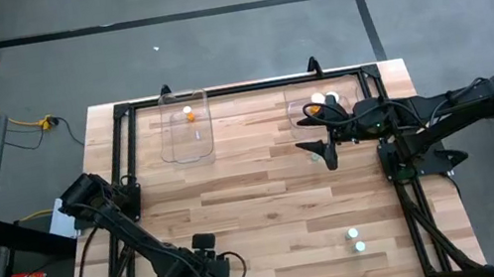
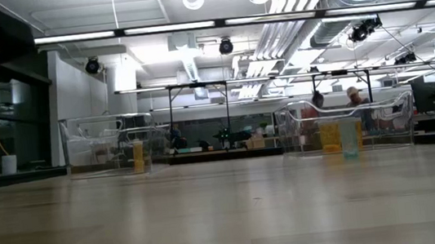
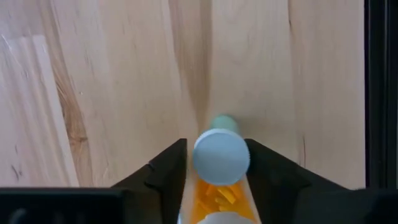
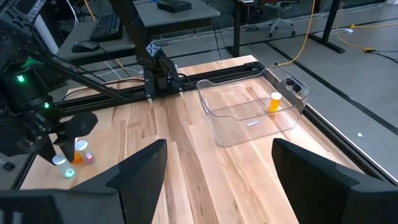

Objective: Pick and place medicine bottles into bin by pill shape (circle, oval)
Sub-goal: Put the blue pill bottle into the left transparent bin

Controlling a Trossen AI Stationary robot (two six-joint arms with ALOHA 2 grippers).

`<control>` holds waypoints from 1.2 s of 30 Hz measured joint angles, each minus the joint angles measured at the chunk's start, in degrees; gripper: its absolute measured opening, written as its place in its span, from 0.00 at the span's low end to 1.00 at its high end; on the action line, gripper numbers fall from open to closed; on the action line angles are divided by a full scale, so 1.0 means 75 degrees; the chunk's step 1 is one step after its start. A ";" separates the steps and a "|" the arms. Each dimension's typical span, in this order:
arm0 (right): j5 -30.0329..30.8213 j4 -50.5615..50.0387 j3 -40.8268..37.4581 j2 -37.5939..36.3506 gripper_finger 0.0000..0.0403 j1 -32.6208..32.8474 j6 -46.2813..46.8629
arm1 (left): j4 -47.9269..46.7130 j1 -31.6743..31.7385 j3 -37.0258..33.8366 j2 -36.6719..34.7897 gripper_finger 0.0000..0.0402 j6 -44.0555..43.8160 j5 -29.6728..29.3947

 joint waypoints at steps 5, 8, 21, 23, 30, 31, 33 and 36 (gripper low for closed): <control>0.0003 -0.0001 0.0000 0.0000 0.70 0.0000 0.0000 | 0.0029 0.0014 0.0000 0.0000 0.24 -0.0020 0.0002; 0.0003 0.0000 0.0000 0.0000 0.70 0.0000 -0.0001 | -0.0044 0.0123 0.0064 -0.0032 0.21 0.0123 0.0151; -0.0009 -0.0062 0.0000 -0.0003 0.70 0.0000 0.0036 | -0.1027 0.2025 0.0527 -0.2533 0.28 0.1827 -0.1429; -0.0096 -0.0047 0.0000 -0.0003 0.70 0.0000 0.0037 | -0.0924 0.2465 0.0530 -0.3083 0.27 0.2094 -0.1755; -0.0587 0.0145 0.0000 0.0075 0.70 0.0006 0.0064 | 0.0264 0.3931 0.0530 -0.4450 0.28 0.2969 -0.2133; -0.0679 0.0222 0.0000 0.0128 0.70 0.0006 0.0063 | 0.0491 0.4108 0.0530 -0.4549 0.28 0.3068 -0.2104; -0.0862 0.0449 0.0000 0.0261 0.70 0.0006 0.0023 | 0.1076 0.4407 0.0530 -0.4677 0.28 0.3331 -0.1969; -0.1140 0.0987 0.0000 0.0535 0.70 0.0006 0.0005 | 0.1744 0.4775 0.0526 -0.4736 0.28 0.3688 -0.1608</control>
